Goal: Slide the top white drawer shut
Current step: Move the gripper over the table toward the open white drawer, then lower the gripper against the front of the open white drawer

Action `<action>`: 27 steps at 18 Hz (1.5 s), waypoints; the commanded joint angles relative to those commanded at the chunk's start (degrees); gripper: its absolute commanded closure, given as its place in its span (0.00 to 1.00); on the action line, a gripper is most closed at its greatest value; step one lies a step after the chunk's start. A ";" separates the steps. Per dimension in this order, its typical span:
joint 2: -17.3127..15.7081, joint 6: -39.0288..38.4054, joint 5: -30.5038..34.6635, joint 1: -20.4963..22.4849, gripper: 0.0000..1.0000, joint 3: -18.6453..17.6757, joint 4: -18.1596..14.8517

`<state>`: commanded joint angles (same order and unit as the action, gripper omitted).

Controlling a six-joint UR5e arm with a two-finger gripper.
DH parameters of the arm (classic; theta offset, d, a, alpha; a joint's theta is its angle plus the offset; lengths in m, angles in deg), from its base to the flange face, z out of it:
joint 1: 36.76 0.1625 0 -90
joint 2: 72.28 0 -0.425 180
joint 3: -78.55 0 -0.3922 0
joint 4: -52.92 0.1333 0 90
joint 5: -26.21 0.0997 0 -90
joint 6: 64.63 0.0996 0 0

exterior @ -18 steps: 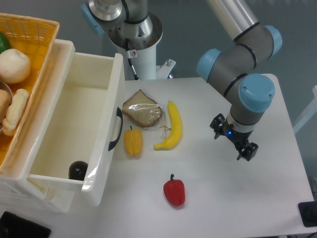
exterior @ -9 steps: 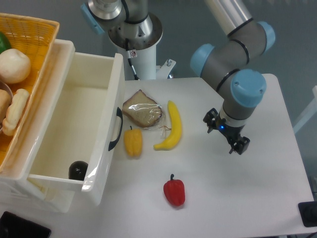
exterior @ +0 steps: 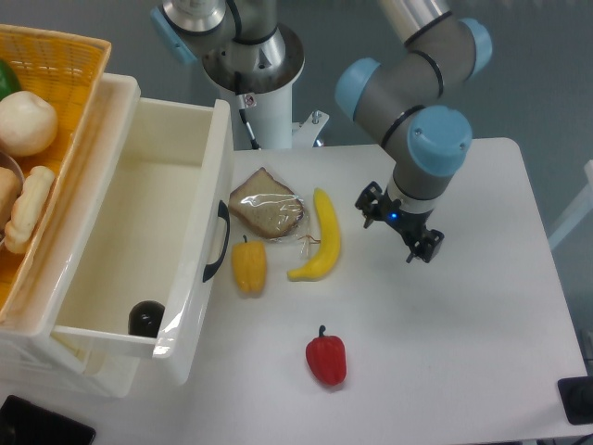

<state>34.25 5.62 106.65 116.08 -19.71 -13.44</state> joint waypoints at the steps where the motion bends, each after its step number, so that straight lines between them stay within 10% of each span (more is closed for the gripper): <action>1: -0.18 -2.37 -0.80 -0.78 0.05 -0.18 -0.09; 13: -2.02 -18.12 -8.81 -7.82 1.00 0.09 -1.58; 23: -2.29 -27.80 -13.64 -11.08 1.00 1.14 -2.90; 27: -2.47 -27.71 -16.26 -10.90 1.00 1.32 -8.77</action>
<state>31.78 -22.09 90.39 105.18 -18.39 -22.21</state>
